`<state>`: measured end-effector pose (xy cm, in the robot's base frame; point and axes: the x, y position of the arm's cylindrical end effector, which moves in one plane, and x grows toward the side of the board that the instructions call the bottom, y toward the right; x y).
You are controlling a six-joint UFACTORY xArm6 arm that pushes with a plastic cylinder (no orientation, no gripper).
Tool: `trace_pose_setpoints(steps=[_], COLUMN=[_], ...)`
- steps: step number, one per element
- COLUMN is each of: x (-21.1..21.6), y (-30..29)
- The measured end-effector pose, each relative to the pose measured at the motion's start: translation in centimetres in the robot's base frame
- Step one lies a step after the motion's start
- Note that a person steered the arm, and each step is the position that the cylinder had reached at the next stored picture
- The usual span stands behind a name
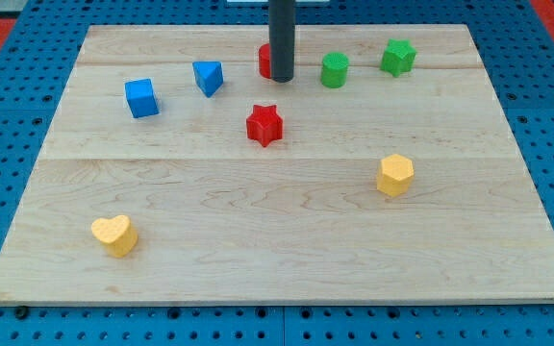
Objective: Push the red circle to the right side of the blue triangle
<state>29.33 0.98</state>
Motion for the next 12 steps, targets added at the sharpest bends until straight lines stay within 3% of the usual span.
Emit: trace_pose_setpoints(steps=[3,5,8,12], x=[-3.0,-7.6,-2.3,-2.3], y=[-0.1,0.0,-7.2,-4.5])
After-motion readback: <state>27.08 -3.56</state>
